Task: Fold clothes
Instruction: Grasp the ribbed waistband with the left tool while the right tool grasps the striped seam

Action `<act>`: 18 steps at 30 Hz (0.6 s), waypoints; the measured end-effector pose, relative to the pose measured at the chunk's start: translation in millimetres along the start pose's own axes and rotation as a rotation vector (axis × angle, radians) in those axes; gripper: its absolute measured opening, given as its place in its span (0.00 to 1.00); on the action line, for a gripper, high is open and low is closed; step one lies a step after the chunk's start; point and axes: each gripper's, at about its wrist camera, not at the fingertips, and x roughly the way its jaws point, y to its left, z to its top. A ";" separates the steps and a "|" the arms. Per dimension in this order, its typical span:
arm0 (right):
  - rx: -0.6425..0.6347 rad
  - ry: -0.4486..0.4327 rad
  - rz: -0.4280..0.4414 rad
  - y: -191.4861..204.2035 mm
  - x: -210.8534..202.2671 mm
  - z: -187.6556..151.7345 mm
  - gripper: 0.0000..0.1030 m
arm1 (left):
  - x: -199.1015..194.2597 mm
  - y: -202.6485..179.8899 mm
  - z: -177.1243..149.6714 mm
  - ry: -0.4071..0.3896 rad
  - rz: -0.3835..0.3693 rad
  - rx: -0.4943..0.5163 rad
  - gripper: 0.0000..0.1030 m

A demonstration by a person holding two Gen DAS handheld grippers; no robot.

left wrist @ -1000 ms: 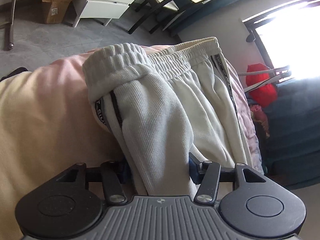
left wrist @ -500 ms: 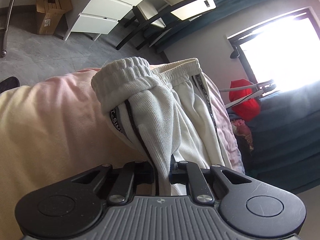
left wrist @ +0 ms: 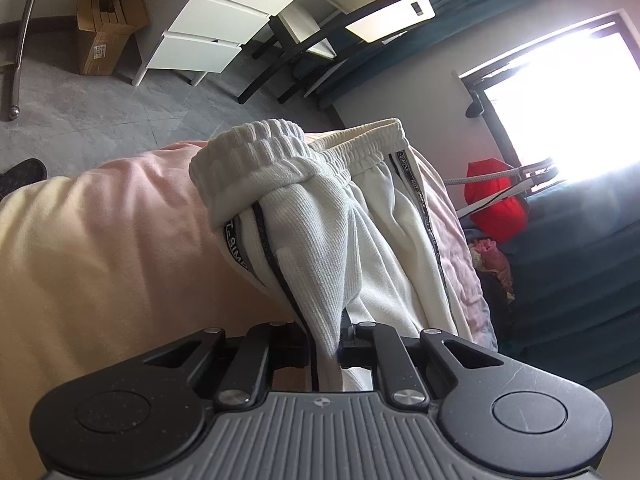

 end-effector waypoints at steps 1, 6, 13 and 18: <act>0.014 0.019 0.005 -1.9 3.4 -0.6 0.72 | -0.1 0.2 0.1 0.000 -0.001 0.000 0.12; 0.050 0.117 0.024 -3.6 21.2 -5.8 0.73 | 1.9 2.5 0.6 0.010 0.004 -0.010 0.13; -0.053 0.114 0.005 20.7 52.3 -7.3 0.75 | 6.8 -3.4 -2.3 0.005 0.042 0.010 0.13; -0.051 0.083 -0.007 15.2 53.7 -3.7 0.31 | 1.9 6.2 -0.3 0.004 0.017 -0.071 0.13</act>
